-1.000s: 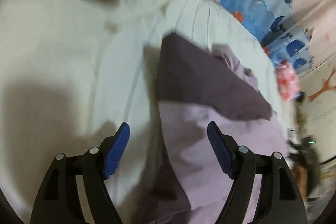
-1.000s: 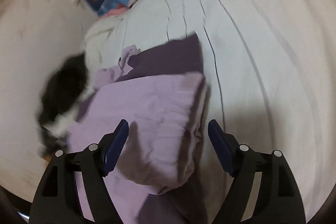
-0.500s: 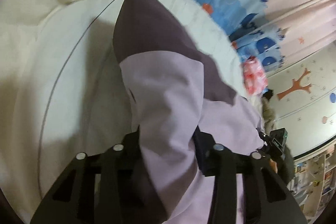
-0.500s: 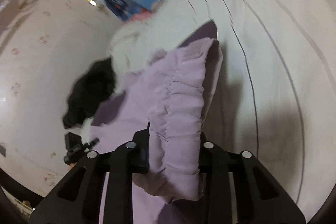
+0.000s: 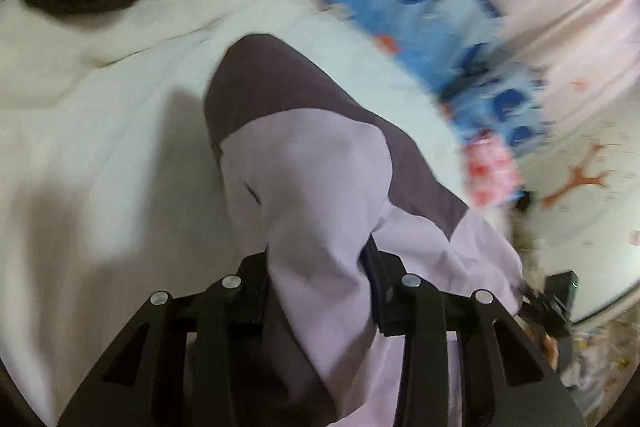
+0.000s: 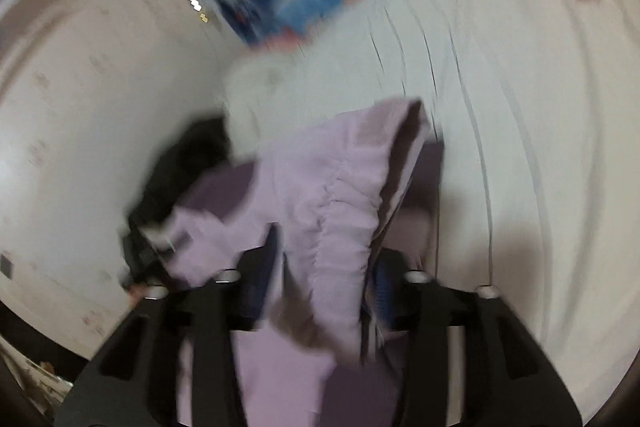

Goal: Fold large clothes

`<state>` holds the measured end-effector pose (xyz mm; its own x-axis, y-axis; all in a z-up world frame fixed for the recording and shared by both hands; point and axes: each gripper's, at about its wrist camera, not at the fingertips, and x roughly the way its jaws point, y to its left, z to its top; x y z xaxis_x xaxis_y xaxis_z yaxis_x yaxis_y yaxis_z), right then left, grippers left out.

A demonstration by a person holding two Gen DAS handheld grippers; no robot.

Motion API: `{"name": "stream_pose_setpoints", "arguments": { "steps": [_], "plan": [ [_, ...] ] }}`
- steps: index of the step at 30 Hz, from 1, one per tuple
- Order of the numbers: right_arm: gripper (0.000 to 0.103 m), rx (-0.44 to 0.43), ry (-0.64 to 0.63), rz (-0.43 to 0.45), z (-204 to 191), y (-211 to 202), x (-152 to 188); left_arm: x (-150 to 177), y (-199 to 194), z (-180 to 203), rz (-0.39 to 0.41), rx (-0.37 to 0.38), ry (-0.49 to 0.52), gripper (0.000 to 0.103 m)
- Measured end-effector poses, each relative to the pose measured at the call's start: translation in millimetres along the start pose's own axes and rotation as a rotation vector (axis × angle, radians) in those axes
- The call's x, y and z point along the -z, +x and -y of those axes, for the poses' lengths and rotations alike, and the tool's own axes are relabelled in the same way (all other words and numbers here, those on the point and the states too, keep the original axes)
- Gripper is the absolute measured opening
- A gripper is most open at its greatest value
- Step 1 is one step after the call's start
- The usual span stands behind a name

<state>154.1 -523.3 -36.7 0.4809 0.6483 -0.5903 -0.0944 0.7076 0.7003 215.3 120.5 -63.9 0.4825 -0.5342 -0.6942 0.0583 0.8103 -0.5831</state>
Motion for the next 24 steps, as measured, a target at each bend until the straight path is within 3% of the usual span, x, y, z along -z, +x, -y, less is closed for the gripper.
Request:
{"name": "stream_pose_setpoints", "arguments": {
  "steps": [2,3,6,8,10,12,14,15,16,17,20,24],
  "plan": [
    [0.056,0.164,0.011,-0.131,18.9,53.6,17.1,1.4,12.4,-36.0,-0.084,-0.039,-0.044,0.038],
    [0.057,0.159,0.023,-0.149,25.6,64.5,21.2,1.3,15.6,-42.5,-0.104,-0.030,-0.054,0.038],
    [0.064,0.086,0.075,-0.092,34.8,63.1,24.3,1.0,13.4,-39.5,-0.117,-0.026,0.016,0.042],
    [0.078,0.088,0.059,-0.044,35.1,52.8,22.8,-2.7,15.3,-42.0,-0.126,-0.024,0.029,0.047],
    [0.085,0.095,0.073,-0.029,41.5,54.8,17.8,-0.7,18.9,-52.6,-0.130,-0.027,0.019,0.064],
    [0.084,0.018,0.130,-0.106,47.6,75.0,19.5,2.8,23.2,-59.6,-0.131,-0.022,-0.010,0.073],
    [0.068,-0.074,0.108,-0.161,43.1,96.9,18.4,10.7,27.5,-69.3,-0.133,0.006,-0.053,0.072],
    [0.059,-0.052,0.075,-0.137,34.3,104.0,19.7,15.6,28.0,-71.1,-0.123,0.005,-0.057,0.065],
    [0.041,-0.053,0.069,-0.109,29.5,105.1,20.6,18.0,26.2,-70.4,-0.116,0.027,-0.062,0.049],
    [0.034,-0.077,0.080,-0.085,28.3,102.6,21.0,20.0,23.0,-65.7,-0.105,0.037,-0.075,0.047],
    [0.025,-0.145,0.114,0.011,19.8,73.1,15.6,19.6,11.6,-36.8,-0.084,0.027,-0.063,0.037],
    [0.023,-0.141,0.055,0.059,-14.6,22.9,-6.6,15.0,-16.8,7.0,-0.029,0.108,-0.088,0.033]
  ]
}}
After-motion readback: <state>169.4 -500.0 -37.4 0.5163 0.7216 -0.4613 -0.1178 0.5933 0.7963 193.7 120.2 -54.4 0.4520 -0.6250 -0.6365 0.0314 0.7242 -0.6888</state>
